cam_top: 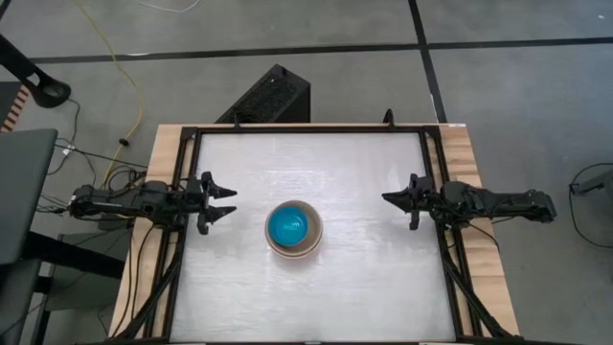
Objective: Nest bowls inside each other by size order
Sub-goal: Return to Home Position
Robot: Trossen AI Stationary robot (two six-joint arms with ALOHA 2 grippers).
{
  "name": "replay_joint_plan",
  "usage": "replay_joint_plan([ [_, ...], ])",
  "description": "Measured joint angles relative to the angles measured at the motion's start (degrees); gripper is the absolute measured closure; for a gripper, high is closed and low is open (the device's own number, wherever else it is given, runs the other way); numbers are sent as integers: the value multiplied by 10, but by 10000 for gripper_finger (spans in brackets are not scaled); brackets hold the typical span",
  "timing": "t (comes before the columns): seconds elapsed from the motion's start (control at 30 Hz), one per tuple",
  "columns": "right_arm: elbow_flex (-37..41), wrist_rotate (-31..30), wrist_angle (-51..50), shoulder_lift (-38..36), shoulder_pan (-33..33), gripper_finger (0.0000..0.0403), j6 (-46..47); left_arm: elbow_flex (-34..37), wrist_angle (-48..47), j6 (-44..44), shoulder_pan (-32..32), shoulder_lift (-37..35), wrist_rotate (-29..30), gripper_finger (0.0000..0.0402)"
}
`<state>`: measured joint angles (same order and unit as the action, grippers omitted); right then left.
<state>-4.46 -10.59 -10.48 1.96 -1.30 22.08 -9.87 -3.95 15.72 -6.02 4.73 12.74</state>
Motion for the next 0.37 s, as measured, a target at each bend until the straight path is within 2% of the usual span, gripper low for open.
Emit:
replay_joint_plan([
  [0.37, 0, 0, -1, 0, 0, 403, 0, 0, 10, 1, 0, 0, -21, 164],
])
